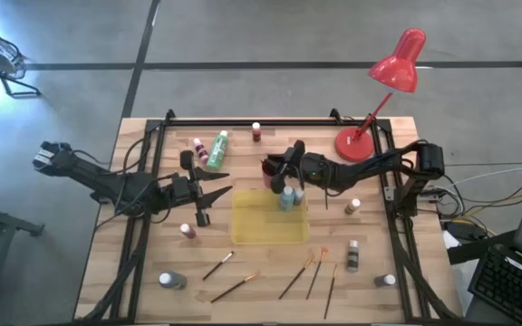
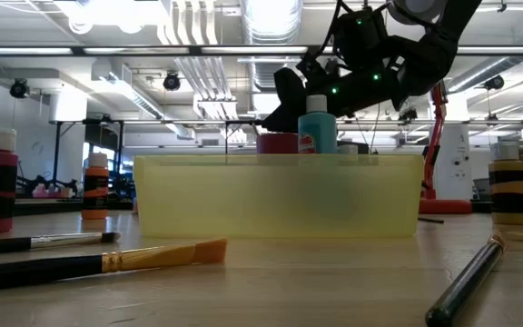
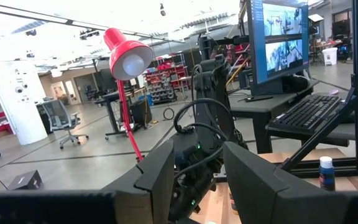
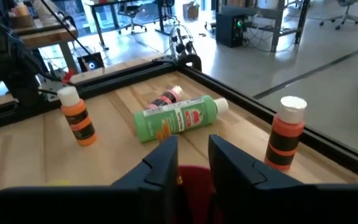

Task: Pick & Place Paint Supplies
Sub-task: Put the gold paint brush into the pink cup, then adjust the large light blue paint bottle in the yellow bin

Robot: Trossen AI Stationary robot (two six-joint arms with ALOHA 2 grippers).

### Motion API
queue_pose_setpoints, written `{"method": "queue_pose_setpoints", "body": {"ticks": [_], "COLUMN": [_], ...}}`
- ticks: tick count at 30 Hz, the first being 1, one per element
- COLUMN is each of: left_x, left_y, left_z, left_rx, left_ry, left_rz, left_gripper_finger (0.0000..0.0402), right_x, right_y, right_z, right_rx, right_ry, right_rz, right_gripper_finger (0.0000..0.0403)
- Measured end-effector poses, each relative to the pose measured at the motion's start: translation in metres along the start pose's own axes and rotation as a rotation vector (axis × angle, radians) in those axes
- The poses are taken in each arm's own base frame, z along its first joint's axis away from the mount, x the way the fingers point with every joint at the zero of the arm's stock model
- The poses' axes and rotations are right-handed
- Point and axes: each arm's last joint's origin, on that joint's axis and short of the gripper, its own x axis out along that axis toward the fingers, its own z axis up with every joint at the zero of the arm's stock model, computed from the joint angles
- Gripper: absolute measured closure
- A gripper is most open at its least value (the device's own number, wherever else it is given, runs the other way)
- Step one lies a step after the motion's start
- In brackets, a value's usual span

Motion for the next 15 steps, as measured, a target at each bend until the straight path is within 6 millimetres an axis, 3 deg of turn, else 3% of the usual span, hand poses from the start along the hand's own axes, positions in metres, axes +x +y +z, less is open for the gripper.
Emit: {"method": "queue_pose_setpoints", "body": {"ticks": [6, 15], "left_x": [0.000, 0.000], "left_y": [0.000, 0.000], "left_z": [0.000, 0.000], "left_rx": [0.000, 0.000], "left_ry": [0.000, 0.000], "left_rz": [0.000, 0.000], "left_gripper_finger": [0.0257, 0.0257], "right_x": [-0.008, -0.039], "right_y": [0.002, 0.012], "right_z": [0.023, 0.078], "right_rx": [0.018, -0.003], "right_ry": [-0.068, -0.173], "right_rz": [0.021, 0.259], "right_gripper_finger": [0.0278, 0.0261]}}
